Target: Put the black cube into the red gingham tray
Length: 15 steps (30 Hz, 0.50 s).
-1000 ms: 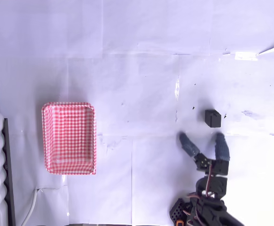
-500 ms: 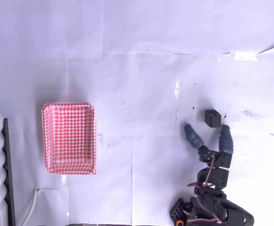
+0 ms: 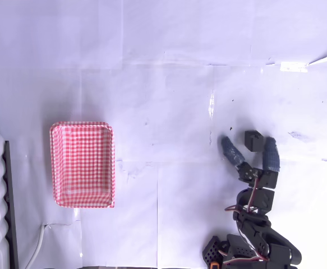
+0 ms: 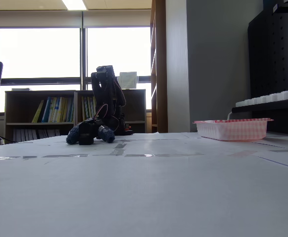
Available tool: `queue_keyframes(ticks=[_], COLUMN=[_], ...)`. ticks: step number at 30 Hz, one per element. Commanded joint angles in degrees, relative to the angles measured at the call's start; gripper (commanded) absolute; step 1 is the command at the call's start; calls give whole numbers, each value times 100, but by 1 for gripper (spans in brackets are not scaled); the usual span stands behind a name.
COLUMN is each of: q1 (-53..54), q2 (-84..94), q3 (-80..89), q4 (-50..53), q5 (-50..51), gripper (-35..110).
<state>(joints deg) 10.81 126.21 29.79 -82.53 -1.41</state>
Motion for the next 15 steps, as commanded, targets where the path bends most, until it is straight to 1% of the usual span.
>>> queue_keyframes(ticks=[1,8,15], q1=[-70,-123,-185], q2=[-202,-343,-316], q3=[105,264,510], q4=[158,510,580], q5=[-185,-299,-272], gripper=[50,50,50])
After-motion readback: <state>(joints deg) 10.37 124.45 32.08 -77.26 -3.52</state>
